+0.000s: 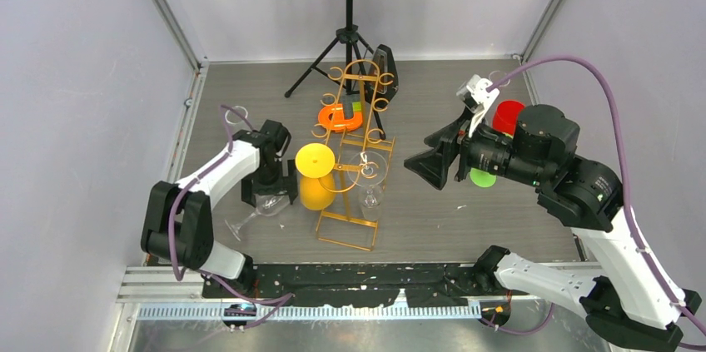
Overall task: Take the wine glass off the wine glass rack
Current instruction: Pick up the wine glass at the center of the board, then place the wine glass at the center of the board.
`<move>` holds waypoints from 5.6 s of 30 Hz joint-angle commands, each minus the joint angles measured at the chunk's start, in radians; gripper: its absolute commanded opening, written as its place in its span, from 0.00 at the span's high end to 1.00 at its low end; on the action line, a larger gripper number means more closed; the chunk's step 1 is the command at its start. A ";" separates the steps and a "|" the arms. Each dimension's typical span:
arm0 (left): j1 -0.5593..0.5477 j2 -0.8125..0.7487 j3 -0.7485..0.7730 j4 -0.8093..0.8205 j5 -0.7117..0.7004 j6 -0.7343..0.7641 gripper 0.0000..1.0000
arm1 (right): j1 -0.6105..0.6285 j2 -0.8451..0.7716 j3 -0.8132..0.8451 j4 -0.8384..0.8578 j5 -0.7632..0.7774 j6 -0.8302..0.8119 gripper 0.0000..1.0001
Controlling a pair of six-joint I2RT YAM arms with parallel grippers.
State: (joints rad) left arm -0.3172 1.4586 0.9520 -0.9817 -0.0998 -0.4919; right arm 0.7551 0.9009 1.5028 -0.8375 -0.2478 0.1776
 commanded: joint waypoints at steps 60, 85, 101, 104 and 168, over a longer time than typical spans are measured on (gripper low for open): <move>-0.145 -0.048 -0.058 -0.051 0.083 0.095 0.14 | -0.005 -0.001 -0.039 0.079 0.010 0.100 0.19; -0.214 0.118 -0.046 0.008 0.067 0.115 0.89 | -0.005 0.003 -0.045 0.081 0.013 0.097 0.18; -0.215 -0.083 -0.013 -0.045 -0.019 0.104 1.00 | -0.005 0.021 -0.017 0.083 0.015 0.097 0.18; -0.213 -0.129 0.009 -0.084 -0.059 0.102 1.00 | -0.005 0.026 -0.006 0.083 0.018 0.098 0.18; -0.574 -0.592 0.576 -0.364 0.713 0.444 1.00 | 0.309 0.572 0.819 -0.306 -0.525 -0.641 0.20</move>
State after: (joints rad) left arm -0.8474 0.8577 1.5372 -1.3964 0.6334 -0.0654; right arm 1.0550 1.4578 2.2551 -1.1416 -0.6842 -0.4023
